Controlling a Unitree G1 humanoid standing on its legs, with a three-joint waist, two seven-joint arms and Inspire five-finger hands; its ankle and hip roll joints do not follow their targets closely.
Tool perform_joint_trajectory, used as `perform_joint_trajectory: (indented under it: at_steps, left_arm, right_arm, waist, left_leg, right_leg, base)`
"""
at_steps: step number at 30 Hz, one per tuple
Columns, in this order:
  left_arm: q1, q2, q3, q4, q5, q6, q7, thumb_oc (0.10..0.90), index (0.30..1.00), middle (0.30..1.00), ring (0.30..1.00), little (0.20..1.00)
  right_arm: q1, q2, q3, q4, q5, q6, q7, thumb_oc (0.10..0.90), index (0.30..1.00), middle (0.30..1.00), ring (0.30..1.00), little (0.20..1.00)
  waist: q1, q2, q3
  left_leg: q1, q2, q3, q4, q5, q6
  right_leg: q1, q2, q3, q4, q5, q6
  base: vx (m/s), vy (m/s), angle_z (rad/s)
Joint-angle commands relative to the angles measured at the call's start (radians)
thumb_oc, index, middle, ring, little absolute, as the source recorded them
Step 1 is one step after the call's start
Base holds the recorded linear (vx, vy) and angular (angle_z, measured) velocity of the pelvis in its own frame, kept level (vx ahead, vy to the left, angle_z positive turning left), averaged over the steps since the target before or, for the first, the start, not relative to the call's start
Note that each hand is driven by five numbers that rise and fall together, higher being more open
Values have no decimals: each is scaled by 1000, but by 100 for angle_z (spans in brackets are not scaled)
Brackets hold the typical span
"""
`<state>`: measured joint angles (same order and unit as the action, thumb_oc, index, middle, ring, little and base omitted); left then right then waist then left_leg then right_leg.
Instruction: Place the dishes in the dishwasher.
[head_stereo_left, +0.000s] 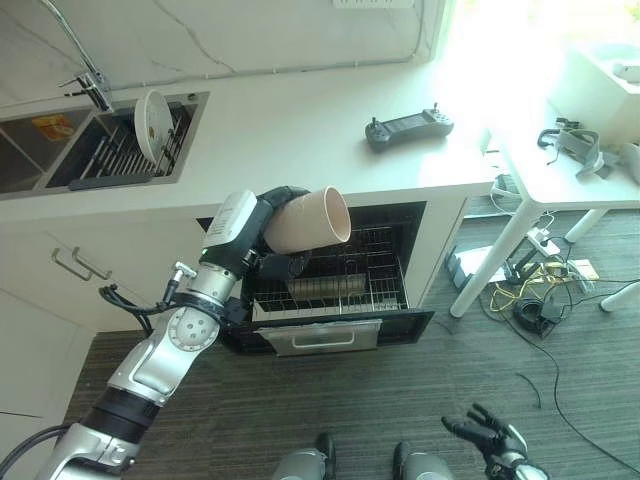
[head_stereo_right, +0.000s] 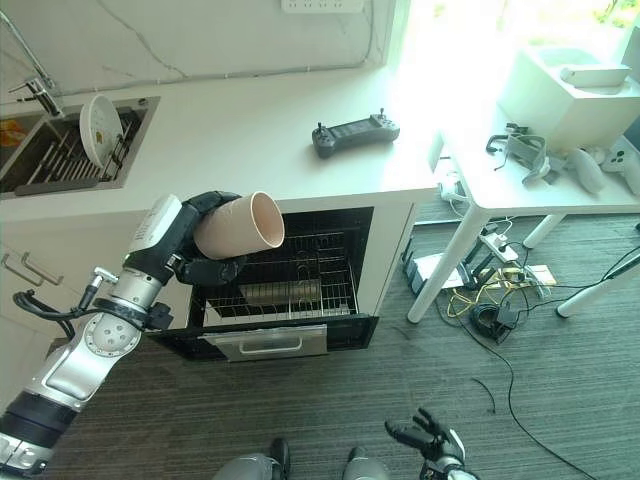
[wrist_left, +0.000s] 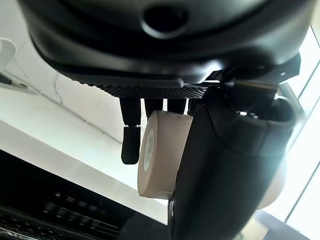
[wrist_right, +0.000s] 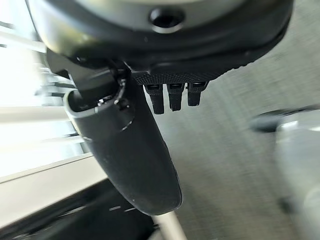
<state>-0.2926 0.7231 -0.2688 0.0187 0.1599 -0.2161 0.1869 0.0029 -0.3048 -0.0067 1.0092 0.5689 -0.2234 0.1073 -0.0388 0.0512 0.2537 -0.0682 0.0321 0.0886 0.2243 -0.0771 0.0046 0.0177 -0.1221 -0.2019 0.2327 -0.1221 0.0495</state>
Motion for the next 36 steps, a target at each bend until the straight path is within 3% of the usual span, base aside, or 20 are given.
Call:
perform_joint_trajectory:
  at_steps: [1,2,6,7,8,9,12,16,18,23,26,30,36]
  left_arm:
    - [-83,-58,89,-80,-253,-79,1,400,300,300,300,300]
    - [-59,-106,95,-83,-378,-96,-43,400,300,300,300,300]
    - [80,-273,101,-42,-622,-225,-94,400,300,300,300,300]
    - [101,-308,104,-31,-619,-263,-72,400,300,300,300,300]
    - [113,-360,101,-4,-568,-326,33,400,300,300,300,300]
    - [111,-363,101,0,-551,-333,56,400,300,300,300,300]
    - [83,-387,92,28,-372,-375,286,400,300,300,300,300]
    - [51,-411,77,57,-223,-363,450,400,300,300,300,300]
    - [28,-426,53,84,-119,-338,568,400,300,300,300,300]
    - [-19,-437,-4,136,38,-324,686,400,300,300,300,300]
    - [-52,-437,-54,159,138,-312,739,400,300,300,300,300]
    - [-69,-439,-79,179,127,-296,748,400,300,300,300,300]
    - [-73,-449,-103,205,111,-298,758,400,300,300,300,300]
  right_arm:
    - [2,-50,-13,-199,68,-175,-74,800,900,900,900,900]
    - [11,-48,-27,-300,42,-240,-106,800,900,900,900,900]
    - [56,-59,-84,-682,-63,-320,-244,800,900,900,900,900]
    - [60,-59,-89,-747,-78,-331,-265,800,900,900,900,900]
    - [66,-61,-92,-877,-99,-377,-292,800,900,900,900,900]
    - [65,-62,-92,-888,-98,-377,-288,800,900,900,900,900]
    - [54,-77,-74,-986,-66,-420,-247,800,900,900,900,900]
    - [33,-88,-41,-1075,-6,-445,-145,800,900,900,900,900]
    - [6,-101,16,-1127,64,-409,-32,800,900,900,900,900]
    - [-62,-100,146,-1135,179,-313,107,800,900,900,900,900]
    - [-126,-87,250,-1133,188,-268,123,800,900,900,900,900]
    - [-188,-72,298,-1143,189,-247,97,800,900,900,900,900]
    - [-292,-49,349,-1139,177,-166,39,800,900,900,900,900]
  waist:
    - [-27,16,-27]
    - [-35,12,-24]
    - [-65,-15,-23]
    - [-73,-21,-27]
    - [-89,-33,-27]
    - [-91,-35,-29]
    - [-103,-44,-30]
    - [-109,-54,-33]
    - [-106,-62,-37]
    - [-85,-72,-46]
    - [-61,-74,-56]
    - [-42,-74,-62]
    - [-10,-76,-65]
  left_leg:
    - [10,90,54,76,-152,-36]
    - [10,91,54,76,-154,-33]
    - [28,77,63,76,-167,-19]
    - [26,79,72,76,-166,-17]
    - [37,84,94,76,-172,-13]
    - [33,84,96,76,-169,-13]
    - [38,91,119,76,-171,-11]
    - [46,95,133,76,-177,-12]
    - [48,94,135,76,-180,-12]
    - [53,97,133,76,-181,-14]
    - [53,101,130,76,-177,-17]
    - [56,102,123,76,-176,-22]
    - [60,102,107,76,-174,-29]
  right_leg:
    - [-24,-25,-39,67,-140,19]
    - [-26,-26,-39,67,-138,20]
    - [-51,-22,6,67,-120,32]
    - [-63,-21,13,67,-113,33]
    - [-69,-18,27,67,-107,38]
    - [-75,-17,28,67,-103,38]
    - [-84,-18,39,67,-97,39]
    - [-85,-19,50,67,-96,45]
    - [-87,-20,57,67,-94,47]
    - [-80,-22,57,67,-96,48]
    - [-75,-26,47,67,-97,45]
    - [-64,-28,33,67,-103,43]
    - [-49,-33,12,67,-109,39]
  base:
    - [113,18,10]
    - [100,15,3]
    - [65,1,-7]
    - [17,-2,-52]
    - [-12,0,-52]
    - [-12,4,-46]
    - [-20,7,-33]
    - [-26,3,-23]
    - [-44,-11,-12]
    - [-33,-27,-1]
    - [-16,-52,1]
    - [1,-43,3]
    - [11,-52,10]
